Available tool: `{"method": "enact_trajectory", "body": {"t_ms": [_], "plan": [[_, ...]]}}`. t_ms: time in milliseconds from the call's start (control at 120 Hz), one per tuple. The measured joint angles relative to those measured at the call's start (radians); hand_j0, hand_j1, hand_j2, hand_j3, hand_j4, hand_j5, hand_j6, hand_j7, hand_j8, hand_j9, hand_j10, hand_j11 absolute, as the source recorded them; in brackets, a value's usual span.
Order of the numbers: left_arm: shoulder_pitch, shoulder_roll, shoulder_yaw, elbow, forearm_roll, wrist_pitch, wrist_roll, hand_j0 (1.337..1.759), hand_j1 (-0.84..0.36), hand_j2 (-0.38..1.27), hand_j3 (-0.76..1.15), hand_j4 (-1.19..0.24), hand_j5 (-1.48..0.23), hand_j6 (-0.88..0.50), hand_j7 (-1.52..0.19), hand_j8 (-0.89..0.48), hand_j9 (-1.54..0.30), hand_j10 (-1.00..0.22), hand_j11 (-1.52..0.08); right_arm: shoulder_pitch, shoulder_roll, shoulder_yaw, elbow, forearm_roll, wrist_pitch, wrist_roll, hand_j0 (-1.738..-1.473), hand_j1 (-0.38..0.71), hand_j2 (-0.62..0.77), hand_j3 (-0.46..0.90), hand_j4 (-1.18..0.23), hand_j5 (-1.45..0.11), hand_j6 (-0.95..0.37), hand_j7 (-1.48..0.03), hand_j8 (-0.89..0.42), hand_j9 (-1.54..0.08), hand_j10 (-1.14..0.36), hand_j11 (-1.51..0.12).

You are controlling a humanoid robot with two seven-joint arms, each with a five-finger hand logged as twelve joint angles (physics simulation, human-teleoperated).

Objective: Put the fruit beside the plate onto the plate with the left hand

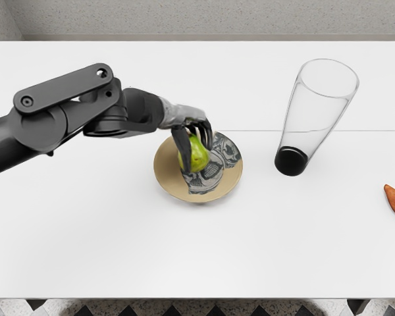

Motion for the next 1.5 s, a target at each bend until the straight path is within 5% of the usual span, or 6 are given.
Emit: {"method": "enact_trajectory", "body": {"t_ms": [225,425,642,1333,1500], "plan": [[0.002,-0.017,0.008,0.012,0.009,0.002,0.000,1.657,-0.28,0.55,0.00,-0.64,-0.90,-0.45,-0.87,-0.43,-0.87,-0.59,-0.87,-0.005,0.000,0.000,0.000,0.000,0.000,0.000,-1.658,-0.35,0.00,0.00,0.00,0.00,0.00,0.00,0.00,0.00,0.00,0.00],[0.002,-0.003,0.003,0.006,-0.001,0.000,0.000,1.658,0.06,0.22,0.00,-0.28,-0.40,-0.21,-0.39,-0.21,-0.38,-0.26,-0.38,-0.006,0.000,0.000,0.000,0.000,0.000,0.000,-1.658,-0.35,0.00,0.00,0.00,0.00,0.00,0.00,0.00,0.00,0.00,0.00],[-0.001,0.074,-0.019,0.005,-0.107,-0.008,0.000,1.658,0.23,0.08,0.00,-0.11,-0.16,-0.09,-0.15,-0.09,-0.15,-0.11,-0.15,-0.007,0.000,-0.001,0.000,-0.001,0.001,0.000,-1.658,-0.35,0.00,0.00,0.00,0.00,0.00,0.00,0.00,0.00,0.00,0.00],[0.040,0.500,-0.029,0.004,-0.541,-0.207,0.000,1.658,0.32,0.01,0.00,-0.03,-0.03,-0.03,-0.03,-0.03,-0.03,-0.03,-0.03,-0.006,0.000,-0.002,0.002,-0.002,0.001,0.000,-1.658,-0.35,0.00,0.00,0.00,0.00,0.00,0.00,0.00,0.00,0.00,0.00],[0.052,0.517,-0.026,0.004,-0.576,-0.211,0.000,1.658,0.32,0.01,0.00,-0.03,-0.03,-0.03,-0.03,-0.03,-0.03,-0.02,-0.03,-0.007,0.000,-0.001,0.002,-0.002,0.001,0.000,-1.658,-0.35,0.00,0.00,0.00,0.00,0.00,0.00,0.00,0.00,0.00,0.00]]}}
